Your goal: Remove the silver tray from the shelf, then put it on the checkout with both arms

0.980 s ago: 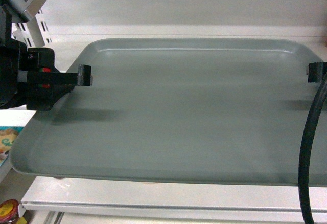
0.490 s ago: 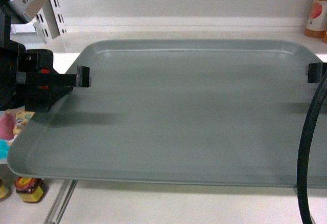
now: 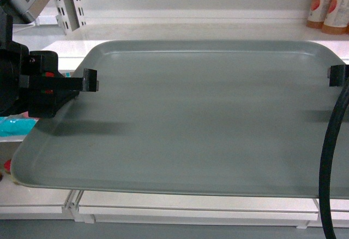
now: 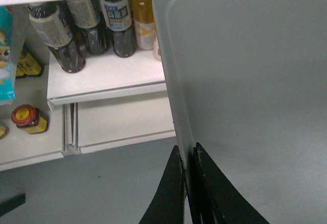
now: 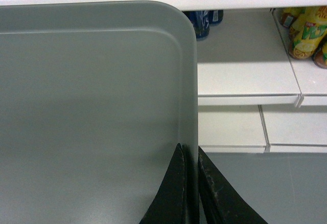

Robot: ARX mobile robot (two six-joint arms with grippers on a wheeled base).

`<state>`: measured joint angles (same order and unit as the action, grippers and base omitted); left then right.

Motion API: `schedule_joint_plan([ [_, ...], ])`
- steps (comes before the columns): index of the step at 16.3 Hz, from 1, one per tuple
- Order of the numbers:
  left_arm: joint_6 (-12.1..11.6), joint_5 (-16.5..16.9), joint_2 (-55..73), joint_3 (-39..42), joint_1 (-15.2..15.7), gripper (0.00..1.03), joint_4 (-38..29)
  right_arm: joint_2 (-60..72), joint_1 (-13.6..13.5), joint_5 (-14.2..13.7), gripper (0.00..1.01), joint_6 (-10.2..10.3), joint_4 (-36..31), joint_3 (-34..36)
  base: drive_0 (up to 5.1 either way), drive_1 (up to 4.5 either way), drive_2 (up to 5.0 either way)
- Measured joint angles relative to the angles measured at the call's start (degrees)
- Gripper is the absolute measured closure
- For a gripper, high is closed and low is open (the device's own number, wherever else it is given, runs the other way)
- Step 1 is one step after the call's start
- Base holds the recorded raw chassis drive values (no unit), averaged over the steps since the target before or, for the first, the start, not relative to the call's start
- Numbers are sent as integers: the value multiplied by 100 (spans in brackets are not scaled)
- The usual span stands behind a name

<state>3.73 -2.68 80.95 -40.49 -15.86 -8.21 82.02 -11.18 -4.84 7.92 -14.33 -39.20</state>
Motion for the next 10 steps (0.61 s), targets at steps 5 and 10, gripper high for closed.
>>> schedule_joint_plan([
  [5, -11, -9, 0, -2, 0, 100, 2, -2, -7, -7, 98, 0, -17, -2, 2, -406, 411],
  [10, -13, -2, 2, -2, 11, 100, 44, 0, -9, 7, 98, -2, 7, -4, -6, -414, 402],
])
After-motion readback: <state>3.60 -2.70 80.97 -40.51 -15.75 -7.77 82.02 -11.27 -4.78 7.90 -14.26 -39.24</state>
